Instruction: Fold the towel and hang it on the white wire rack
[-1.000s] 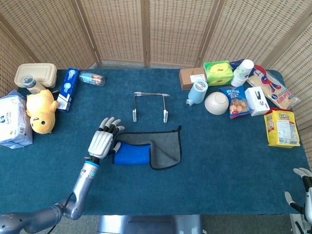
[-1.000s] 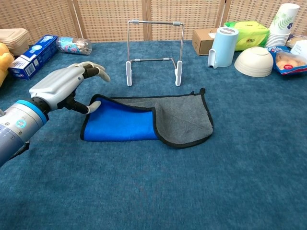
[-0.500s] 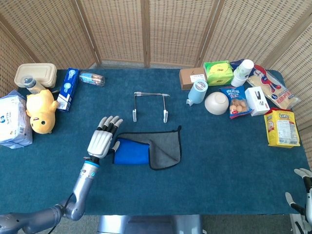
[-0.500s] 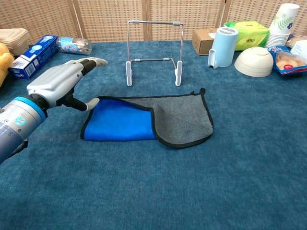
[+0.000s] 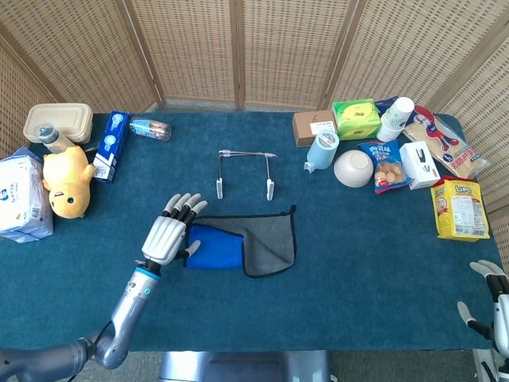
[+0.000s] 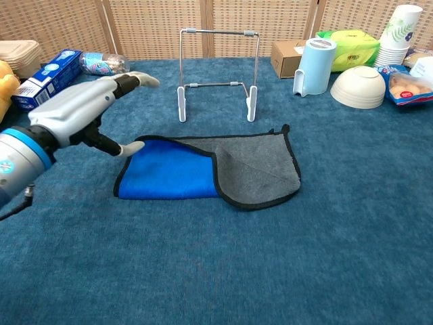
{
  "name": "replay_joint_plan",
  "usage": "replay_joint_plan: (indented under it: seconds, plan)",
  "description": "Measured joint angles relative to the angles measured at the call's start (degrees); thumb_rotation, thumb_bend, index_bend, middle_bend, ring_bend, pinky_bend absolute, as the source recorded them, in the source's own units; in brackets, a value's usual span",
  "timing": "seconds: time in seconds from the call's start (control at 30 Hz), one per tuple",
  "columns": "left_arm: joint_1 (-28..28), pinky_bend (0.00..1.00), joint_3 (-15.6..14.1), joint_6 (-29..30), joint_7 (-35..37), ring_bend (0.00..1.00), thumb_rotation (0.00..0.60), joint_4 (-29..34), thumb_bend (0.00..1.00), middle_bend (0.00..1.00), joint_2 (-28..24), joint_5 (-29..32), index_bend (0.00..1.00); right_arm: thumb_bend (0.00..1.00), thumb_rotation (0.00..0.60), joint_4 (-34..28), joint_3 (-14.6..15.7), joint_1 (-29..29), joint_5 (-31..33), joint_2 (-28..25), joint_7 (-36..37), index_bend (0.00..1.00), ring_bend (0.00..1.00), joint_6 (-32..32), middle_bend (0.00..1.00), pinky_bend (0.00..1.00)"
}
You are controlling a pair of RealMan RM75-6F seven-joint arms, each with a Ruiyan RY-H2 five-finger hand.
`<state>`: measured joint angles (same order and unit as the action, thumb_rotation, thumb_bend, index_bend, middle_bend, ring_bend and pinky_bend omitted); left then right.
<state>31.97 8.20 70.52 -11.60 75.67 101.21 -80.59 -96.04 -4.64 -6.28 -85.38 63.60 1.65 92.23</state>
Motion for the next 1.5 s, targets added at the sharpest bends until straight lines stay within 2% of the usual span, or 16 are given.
replay_joint_plan:
  seconds: [0.37,0.77,1.13,1.5]
  plan:
    - [-3.3,0.0,-1.9,0.7,-3.4,0.0,0.6,15.0,0.35,0.07,-12.5,0.8,0.2,0.24,0.6,-2.6,-1.4,6.6,-2.0,-2.6,-1.3,0.24,0.28,-7.1,0.22,0.37]
    - [-13.3,0.0,-6.2,11.0,-2.5,0.0,0.6,25.4,0.35,0.1,-26.2,-0.7,0.23,0.24,0.6,-4.0,-2.0,14.5,-4.1,-1.6,-2.5,0.24,0.26,-15.2,0.22,0.37]
    - [-21.5,0.0,-9.9,17.8,-0.9,0.0,0.6,29.3,0.34,0.1,-34.6,-1.9,0.24,0.24,0.6,-7.6,-1.7,18.6,-3.2,0.1,-5.5,0.23,0.22,-19.9,0.21,0.33]
    - [-26.3,0.0,-10.8,19.8,3.2,0.0,0.6,28.4,0.34,0.11,-35.0,-1.4,0.25,0.22,0.6,-10.3,-0.8,21.8,-3.8,3.4,-9.9,0.21,0.19,-22.7,0.21,0.3]
